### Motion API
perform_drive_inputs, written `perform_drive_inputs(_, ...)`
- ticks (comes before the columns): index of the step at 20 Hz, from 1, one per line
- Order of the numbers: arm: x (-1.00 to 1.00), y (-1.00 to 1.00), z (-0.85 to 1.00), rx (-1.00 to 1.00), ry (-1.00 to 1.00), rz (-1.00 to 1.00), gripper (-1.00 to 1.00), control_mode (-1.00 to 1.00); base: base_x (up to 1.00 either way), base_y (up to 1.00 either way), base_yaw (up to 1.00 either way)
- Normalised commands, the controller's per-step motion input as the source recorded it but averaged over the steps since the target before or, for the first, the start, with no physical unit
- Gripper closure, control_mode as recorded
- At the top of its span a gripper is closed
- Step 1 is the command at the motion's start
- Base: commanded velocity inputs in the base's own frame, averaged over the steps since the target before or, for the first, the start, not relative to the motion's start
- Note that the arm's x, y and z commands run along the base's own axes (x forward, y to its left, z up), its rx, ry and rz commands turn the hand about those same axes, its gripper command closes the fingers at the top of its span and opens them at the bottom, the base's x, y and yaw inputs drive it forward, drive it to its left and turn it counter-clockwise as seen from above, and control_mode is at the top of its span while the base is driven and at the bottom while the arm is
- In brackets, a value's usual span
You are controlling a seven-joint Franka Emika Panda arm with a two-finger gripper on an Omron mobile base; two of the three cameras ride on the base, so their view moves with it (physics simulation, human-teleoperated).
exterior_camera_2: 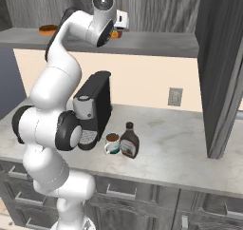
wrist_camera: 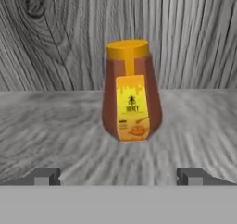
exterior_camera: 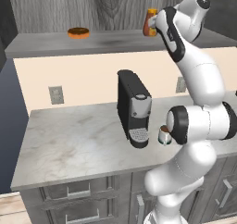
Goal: Pick the syrup bottle and honey bottle from the cabinet and place them next to the mug.
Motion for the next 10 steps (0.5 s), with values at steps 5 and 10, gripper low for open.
perform_drive_inputs(5, 0.13, 0.0, 0.0, 0.0, 0.0, 0.04, -1.0, -1.0, 0.0, 0.0, 0.0)
perform_drive_inputs(10, 0.22, 0.0, 0.0, 0.0, 0.0, 0.0, -1.0, -1.0, 0.0, 0.0, 0.0)
